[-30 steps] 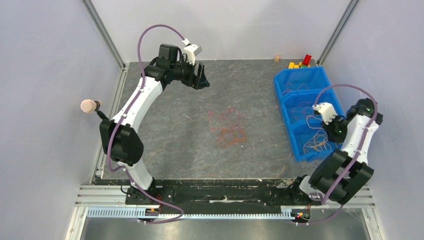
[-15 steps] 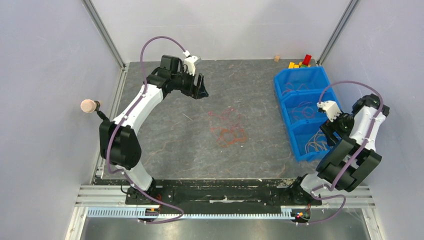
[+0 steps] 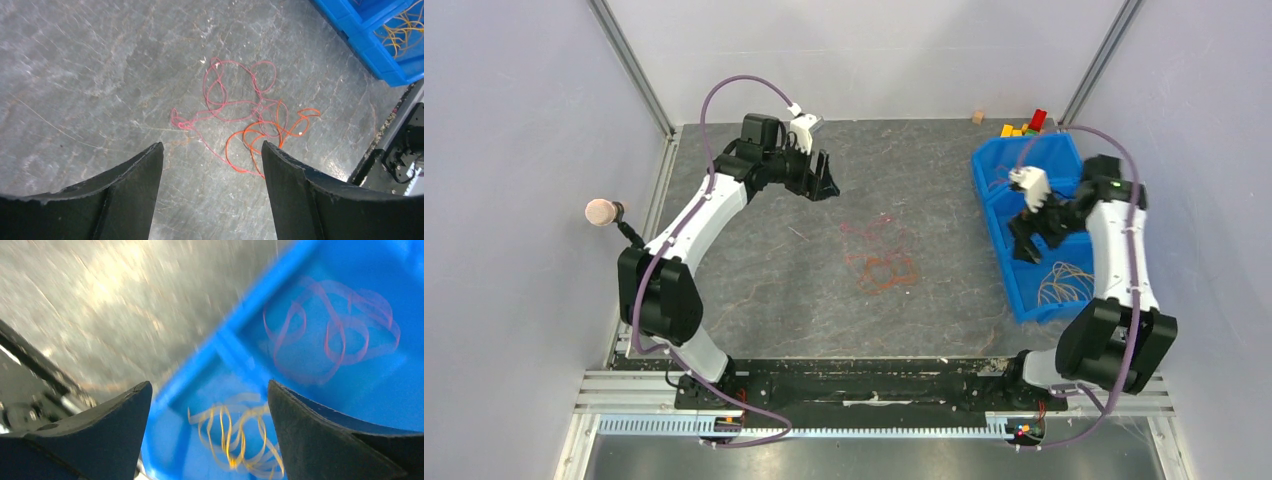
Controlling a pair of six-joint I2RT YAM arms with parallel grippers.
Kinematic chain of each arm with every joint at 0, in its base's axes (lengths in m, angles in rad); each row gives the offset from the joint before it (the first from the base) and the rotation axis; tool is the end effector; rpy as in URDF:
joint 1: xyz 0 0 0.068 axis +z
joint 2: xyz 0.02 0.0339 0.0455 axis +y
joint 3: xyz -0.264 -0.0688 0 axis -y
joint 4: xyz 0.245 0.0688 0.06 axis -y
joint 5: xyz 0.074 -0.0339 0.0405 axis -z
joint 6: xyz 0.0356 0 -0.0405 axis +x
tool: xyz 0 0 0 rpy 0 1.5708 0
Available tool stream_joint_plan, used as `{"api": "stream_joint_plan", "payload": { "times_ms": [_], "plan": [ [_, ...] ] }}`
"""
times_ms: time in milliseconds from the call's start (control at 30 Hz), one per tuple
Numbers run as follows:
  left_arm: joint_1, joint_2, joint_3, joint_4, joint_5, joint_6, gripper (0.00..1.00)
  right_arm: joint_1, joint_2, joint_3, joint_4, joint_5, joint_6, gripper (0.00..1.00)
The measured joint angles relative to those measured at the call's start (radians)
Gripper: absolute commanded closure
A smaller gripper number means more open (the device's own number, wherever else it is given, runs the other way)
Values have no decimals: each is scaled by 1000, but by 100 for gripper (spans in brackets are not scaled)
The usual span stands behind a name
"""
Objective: Untangle the cables
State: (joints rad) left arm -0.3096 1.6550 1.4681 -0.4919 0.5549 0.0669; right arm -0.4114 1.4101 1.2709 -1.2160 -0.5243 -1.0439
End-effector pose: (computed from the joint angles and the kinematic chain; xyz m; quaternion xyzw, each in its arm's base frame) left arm 0.3517 -0.1322 0.3245 0.2784 0.8302 -0.2955 0.3819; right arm 0.2373 -0.0841 0.2971 -0.3251 0.9039 0.1233 0.2490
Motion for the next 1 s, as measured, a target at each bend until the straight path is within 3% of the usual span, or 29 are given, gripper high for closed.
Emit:
{"api": "stream_joint_plan", "payload": {
  "times_ms": [200,367,500,633,833,900,933,1000],
  "plan": [
    [13,-10,-101,9,44,-49,27,475,-47,-84,342,-25,386,23],
    [34,-11,-200,5,93,-100,24,741,93,-119,542,42,597,27],
    [35,-12,-291,29,109,-144,19,809,204,-147,646,109,686,29],
    [16,32,-319,84,103,-214,19,819,269,-173,690,140,722,51],
    [-26,265,-248,210,72,-348,22,823,327,-214,735,166,757,79],
    [-45,333,-215,238,76,-393,34,825,328,-225,738,168,762,92],
    [-53,354,-196,253,89,-418,47,825,328,-228,739,168,761,99],
    [-77,383,-162,298,79,-460,77,826,327,-233,741,169,761,100]
  ]
}}
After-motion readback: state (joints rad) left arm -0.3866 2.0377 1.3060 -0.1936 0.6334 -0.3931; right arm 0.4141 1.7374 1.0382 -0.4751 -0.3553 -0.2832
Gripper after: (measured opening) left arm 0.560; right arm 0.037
